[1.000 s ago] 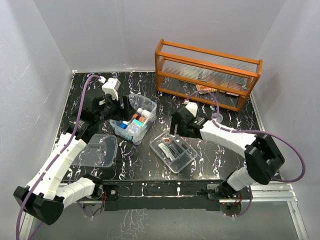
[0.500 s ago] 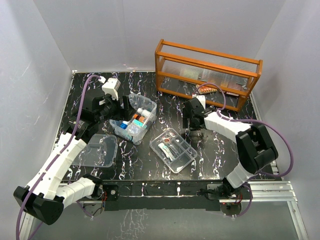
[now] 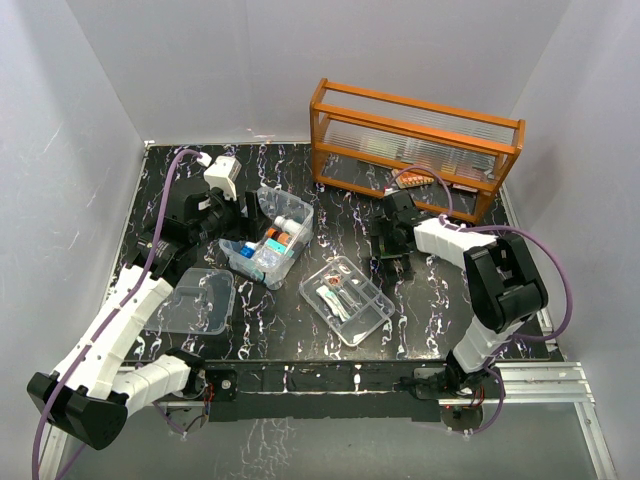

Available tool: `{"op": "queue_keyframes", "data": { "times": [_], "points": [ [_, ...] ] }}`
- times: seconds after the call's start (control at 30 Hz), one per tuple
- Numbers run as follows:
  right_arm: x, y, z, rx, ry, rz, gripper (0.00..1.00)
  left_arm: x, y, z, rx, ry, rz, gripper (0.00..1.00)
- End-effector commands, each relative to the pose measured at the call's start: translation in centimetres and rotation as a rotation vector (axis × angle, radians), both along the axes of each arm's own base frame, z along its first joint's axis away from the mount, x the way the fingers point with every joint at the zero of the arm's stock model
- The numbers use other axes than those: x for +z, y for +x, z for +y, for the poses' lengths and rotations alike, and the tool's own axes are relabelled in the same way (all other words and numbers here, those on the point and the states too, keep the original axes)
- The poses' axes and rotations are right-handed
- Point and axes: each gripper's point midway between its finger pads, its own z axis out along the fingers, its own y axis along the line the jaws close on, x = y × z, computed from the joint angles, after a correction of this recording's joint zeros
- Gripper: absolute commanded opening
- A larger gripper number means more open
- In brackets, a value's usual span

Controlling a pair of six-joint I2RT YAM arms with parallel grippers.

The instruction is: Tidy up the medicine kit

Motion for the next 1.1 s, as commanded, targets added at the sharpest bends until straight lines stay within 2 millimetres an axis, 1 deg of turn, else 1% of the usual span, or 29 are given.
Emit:
{"op": "queue_keyframes", "data": {
  "times": [0.0, 0.07, 0.1, 0.13, 0.17, 0.23, 0.3, 0.4, 0.53, 0.57, 0.7, 0.77, 0.93, 1.0, 1.07],
  "points": [
    [-0.1, 1.2, 1.1, 0.062, 0.027, -0.028, 0.81, 1.9, 0.0, 0.0, -0.006, -0.012, -0.042, 0.71],
    [-0.5, 1.3, 1.0, 0.060, 0.016, -0.017, 0.80, 2.0, 0.0, 0.0, -0.007, -0.012, -0.045, 0.71],
    [-0.5, 1.4, 0.9, 0.055, 0.012, -0.019, 0.79, 1.9, 0.0, 0.0, -0.007, -0.011, -0.043, 0.71],
    [-0.9, 1.3, 0.8, 0.047, 0.001, -0.007, 0.77, 2.0, 0.0, 0.0, -0.006, -0.012, -0.044, 0.71],
    [-1.5, 1.2, 0.5, 0.037, -0.011, 0.010, 0.74, 2.0, -0.1, 0.0, -0.006, -0.011, -0.042, 0.71],
    [-1.8, 1.1, 0.0, 0.008, -0.036, 0.020, 0.68, 2.0, -0.1, 0.1, -0.004, -0.012, -0.044, 0.71],
    [-2.0, 0.9, -0.1, -0.002, -0.040, 0.033, 0.62, 1.9, -0.1, 0.1, -0.005, -0.011, -0.042, 0.71],
    [-1.9, 0.7, 0.1, -0.010, -0.020, 0.038, 0.56, 2.0, -0.1, 0.1, -0.005, -0.014, -0.043, 0.71],
    [-1.1, 0.3, 0.5, -0.005, 0.005, 0.039, 0.53, 1.8, -0.1, 0.1, -0.003, -0.012, -0.042, 0.71],
    [0.0, 0.3, 0.6, -0.002, 0.020, 0.020, 0.53, 1.6, -0.1, 0.1, -0.003, -0.011, -0.039, 0.71],
    [2.3, -0.8, 1.2, 0.015, 0.069, 0.013, 0.53, 1.0, 0.1, -0.2, -0.006, -0.016, -0.028, 0.71],
    [3.5, -1.6, 1.7, 0.028, 0.095, 0.008, 0.53, 0.9, 0.2, -0.4, -0.011, -0.024, -0.027, 0.71],
    [6.1, -4.5, 3.6, 0.075, 0.127, -0.012, 0.54, 0.3, 0.4, -0.7, -0.017, -0.032, -0.017, 0.71],
    [6.8, -5.9, 4.3, 0.095, 0.128, -0.018, 0.54, 0.1, 0.5, -0.8, -0.019, -0.037, -0.012, 0.71],
    [6.9, -7.5, 5.1, 0.122, 0.137, -0.009, 0.54, 0.1, 0.6, -1.0, -0.021, -0.044, -0.010, 0.71]
  ]
}}
